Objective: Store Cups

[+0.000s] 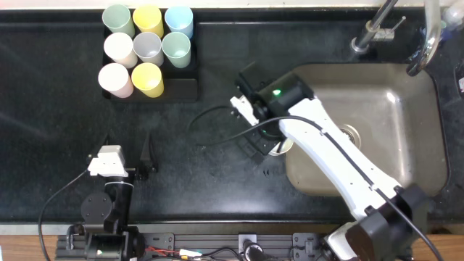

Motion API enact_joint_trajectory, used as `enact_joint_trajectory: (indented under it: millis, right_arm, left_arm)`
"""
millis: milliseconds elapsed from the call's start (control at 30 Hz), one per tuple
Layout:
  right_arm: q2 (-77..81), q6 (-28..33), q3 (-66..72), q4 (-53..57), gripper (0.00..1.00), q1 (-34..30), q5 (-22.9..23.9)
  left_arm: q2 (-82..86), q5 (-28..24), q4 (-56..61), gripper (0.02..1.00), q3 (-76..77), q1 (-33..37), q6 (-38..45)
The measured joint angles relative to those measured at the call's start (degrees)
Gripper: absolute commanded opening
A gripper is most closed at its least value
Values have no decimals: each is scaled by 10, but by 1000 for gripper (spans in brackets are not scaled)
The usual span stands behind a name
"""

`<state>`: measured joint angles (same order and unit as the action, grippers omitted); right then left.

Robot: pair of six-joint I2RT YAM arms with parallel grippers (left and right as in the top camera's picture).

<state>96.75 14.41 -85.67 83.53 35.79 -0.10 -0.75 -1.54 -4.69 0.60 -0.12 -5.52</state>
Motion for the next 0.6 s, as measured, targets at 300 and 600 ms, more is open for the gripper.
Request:
enact_joint_trajectory:
  millis: [300,600]
  right_arm:
    - [58,9,0,0,967,7,-1]
    - [70,11,0,-4,954,9,-15]
  left_arm:
    - [0,0,0,1000,0,0,0]
    - [0,0,0,1000,0,0,0]
